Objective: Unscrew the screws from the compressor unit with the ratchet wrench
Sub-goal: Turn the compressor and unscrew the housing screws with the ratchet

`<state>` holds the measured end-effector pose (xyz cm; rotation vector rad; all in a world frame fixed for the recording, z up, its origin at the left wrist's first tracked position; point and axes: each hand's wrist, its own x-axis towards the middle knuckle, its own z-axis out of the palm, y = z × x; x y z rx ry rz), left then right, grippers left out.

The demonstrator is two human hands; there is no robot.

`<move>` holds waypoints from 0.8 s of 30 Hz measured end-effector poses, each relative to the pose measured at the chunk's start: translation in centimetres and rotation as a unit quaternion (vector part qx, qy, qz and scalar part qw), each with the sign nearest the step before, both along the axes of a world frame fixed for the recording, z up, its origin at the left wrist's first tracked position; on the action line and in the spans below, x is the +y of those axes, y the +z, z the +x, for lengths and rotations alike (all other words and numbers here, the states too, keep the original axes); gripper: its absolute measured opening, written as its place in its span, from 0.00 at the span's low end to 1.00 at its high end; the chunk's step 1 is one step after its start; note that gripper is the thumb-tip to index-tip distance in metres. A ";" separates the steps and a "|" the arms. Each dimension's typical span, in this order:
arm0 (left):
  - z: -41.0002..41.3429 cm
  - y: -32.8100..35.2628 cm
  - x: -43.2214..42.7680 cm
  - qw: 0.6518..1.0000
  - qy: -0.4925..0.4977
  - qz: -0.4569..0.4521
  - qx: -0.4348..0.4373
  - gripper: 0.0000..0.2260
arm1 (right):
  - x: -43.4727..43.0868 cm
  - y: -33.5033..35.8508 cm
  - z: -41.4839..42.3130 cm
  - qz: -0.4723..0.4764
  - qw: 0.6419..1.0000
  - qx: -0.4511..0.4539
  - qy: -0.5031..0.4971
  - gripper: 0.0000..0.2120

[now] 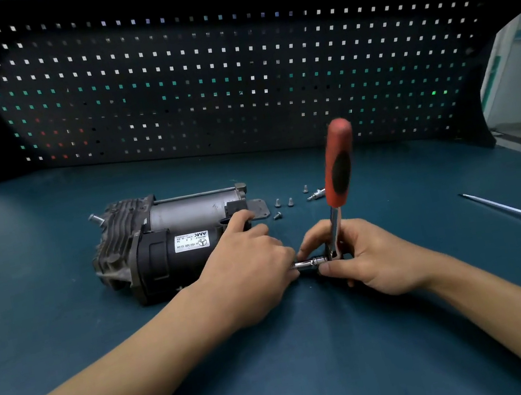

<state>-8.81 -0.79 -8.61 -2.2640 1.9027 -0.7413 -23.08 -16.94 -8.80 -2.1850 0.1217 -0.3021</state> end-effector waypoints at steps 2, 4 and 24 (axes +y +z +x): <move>0.1 -0.1 -0.1 1.000 -0.001 -0.002 0.003 0.14 | 0.1 -0.1 0.0 -0.045 0.999 -0.010 0.000 0.15; 0.1 -0.1 -0.2 1.000 0.001 -0.003 0.004 0.13 | 0.0 -0.3 0.1 -0.096 0.995 -0.015 0.004 0.17; -0.5 -0.2 -0.7 0.997 0.033 -0.065 -0.010 0.08 | 1.3 -0.5 2.5 0.180 0.970 -0.008 -0.166 0.11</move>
